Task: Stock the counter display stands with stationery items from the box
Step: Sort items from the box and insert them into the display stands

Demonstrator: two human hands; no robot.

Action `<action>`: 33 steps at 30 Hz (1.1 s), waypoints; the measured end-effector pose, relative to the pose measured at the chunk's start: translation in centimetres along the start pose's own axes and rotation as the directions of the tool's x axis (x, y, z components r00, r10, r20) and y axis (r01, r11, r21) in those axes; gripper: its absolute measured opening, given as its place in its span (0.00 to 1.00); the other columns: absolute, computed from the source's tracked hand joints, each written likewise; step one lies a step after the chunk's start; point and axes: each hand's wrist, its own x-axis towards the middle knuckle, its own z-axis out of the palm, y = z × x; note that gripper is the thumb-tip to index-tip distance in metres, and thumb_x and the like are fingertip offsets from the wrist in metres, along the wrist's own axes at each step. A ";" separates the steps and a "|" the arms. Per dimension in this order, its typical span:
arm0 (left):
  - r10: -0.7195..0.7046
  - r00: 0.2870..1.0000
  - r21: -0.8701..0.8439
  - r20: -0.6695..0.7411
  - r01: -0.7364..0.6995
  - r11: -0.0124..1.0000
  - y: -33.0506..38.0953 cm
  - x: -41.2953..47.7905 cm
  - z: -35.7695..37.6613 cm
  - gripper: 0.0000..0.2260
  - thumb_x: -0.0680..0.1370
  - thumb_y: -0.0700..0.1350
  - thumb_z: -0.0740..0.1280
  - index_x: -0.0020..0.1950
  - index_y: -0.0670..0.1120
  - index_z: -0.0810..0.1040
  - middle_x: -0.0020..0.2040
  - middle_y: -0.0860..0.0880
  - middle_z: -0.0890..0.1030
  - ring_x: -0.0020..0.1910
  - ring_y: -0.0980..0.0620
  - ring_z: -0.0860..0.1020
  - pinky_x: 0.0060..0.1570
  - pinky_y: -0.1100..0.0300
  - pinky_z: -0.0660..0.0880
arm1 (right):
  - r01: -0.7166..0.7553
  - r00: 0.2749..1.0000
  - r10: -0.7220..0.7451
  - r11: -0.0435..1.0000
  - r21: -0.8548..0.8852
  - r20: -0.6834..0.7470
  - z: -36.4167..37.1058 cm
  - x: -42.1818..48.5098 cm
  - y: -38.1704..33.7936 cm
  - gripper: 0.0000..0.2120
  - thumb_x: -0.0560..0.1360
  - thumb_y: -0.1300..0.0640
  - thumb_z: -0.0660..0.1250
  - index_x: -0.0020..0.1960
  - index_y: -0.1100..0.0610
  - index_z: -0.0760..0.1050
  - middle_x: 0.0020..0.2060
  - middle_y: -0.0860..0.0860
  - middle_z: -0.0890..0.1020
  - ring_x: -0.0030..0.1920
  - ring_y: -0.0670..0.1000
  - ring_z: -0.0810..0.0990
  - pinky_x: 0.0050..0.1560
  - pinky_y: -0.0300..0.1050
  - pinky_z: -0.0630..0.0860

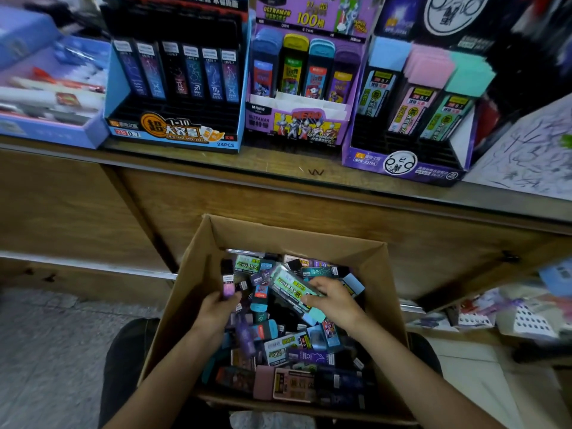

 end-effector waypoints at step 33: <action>0.444 0.807 -0.161 0.390 -0.415 0.895 13.2 -10.2 3.6 0.17 0.69 0.45 0.70 0.54 0.37 0.74 0.48 0.40 0.84 0.48 0.44 0.82 0.41 0.55 0.79 | 0.171 0.984 -0.179 0.964 0.203 0.022 -14.4 -8.4 -10.4 0.09 0.72 0.54 0.71 0.47 0.59 0.77 0.38 0.53 0.83 0.34 0.49 0.80 0.32 0.41 0.75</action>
